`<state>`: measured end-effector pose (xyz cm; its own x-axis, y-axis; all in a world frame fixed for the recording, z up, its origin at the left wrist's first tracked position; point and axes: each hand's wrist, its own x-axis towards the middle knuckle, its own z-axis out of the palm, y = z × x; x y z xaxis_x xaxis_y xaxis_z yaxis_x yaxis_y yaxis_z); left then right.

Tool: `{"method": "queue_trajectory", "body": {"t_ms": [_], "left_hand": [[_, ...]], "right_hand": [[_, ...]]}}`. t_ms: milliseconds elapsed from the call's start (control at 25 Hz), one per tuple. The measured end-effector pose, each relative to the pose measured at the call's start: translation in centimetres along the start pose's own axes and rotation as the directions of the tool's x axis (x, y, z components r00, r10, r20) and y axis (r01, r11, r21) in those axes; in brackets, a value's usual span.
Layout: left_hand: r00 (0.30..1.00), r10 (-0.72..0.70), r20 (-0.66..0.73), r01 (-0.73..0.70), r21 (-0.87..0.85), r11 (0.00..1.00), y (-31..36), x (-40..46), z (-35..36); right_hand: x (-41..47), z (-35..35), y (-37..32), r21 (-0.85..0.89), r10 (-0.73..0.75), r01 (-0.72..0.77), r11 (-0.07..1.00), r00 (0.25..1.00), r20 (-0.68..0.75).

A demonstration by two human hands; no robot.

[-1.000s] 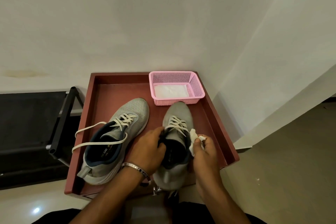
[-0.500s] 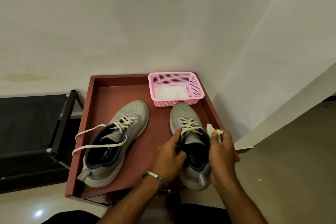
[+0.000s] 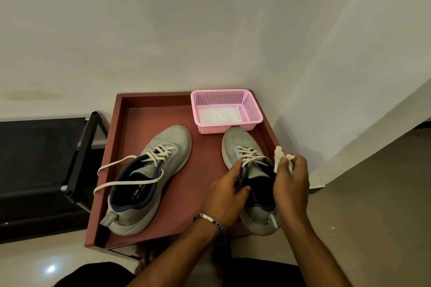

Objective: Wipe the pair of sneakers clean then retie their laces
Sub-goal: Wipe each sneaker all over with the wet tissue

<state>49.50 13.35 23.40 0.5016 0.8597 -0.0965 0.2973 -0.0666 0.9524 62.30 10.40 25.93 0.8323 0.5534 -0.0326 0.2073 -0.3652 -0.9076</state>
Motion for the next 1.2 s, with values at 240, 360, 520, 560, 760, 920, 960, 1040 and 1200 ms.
{"method": "queue_trajectory", "body": {"t_ms": [240, 360, 520, 560, 760, 920, 960, 1040, 1200], "left_hand": [[0.987, 0.063, -0.151, -0.049, 0.098, 0.994, 1.5, -1.0, -2.1], [0.954, 0.090, -0.287, -0.068, 0.084, 0.994, 2.1, -2.2, -3.8], [0.876, 0.186, -0.444, -0.090, 0.230, 0.969, 2.0, -5.2, -7.1], [0.852, 0.227, -0.471, -0.097, 0.283, 0.954, 1.7, -6.1, -8.1], [0.724, 0.289, -0.627, 0.042, 0.458, 0.888, -1.5, -9.8, -13.2], [0.815, 0.207, -0.542, 0.163, 0.557, 0.815, -3.8, -10.0, -15.5], [0.855, 0.187, -0.484, 0.138, 0.559, 0.818, -4.0, -9.5, -16.1], [0.914, 0.125, -0.385, 0.131, 0.574, 0.808, -3.8, -8.1, -17.1], [0.966, 0.099, -0.241, 0.130, 0.775, 0.619, -2.5, -5.7, -19.0]], "right_hand": [[-4.0, 1.5, -1.5, -0.054, -0.513, 0.515, 0.856, 0.857, 0.042], [-5.5, 3.1, -1.7, 0.027, -0.458, 0.459, 0.888, 0.877, 0.147], [-6.4, 4.8, -2.1, 0.161, -0.289, 0.253, 0.954, 0.919, 0.267], [-6.7, 5.3, -2.2, 0.203, -0.256, 0.199, 0.959, 0.917, 0.307], [-9.8, 7.7, -2.5, 0.285, -0.225, 0.094, 0.954, 0.853, 0.471], [-11.4, 10.4, -2.7, 0.295, -0.182, 0.013, 0.955, 0.814, 0.552], [-11.3, 11.1, -2.7, 0.297, -0.163, -0.010, 0.955, 0.818, 0.552], [-10.7, 12.1, -2.8, 0.293, -0.122, -0.050, 0.955, 0.833, 0.539], [-9.7, 13.4, -2.2, 0.287, -0.096, -0.073, 0.955, 0.840, 0.534]]}}
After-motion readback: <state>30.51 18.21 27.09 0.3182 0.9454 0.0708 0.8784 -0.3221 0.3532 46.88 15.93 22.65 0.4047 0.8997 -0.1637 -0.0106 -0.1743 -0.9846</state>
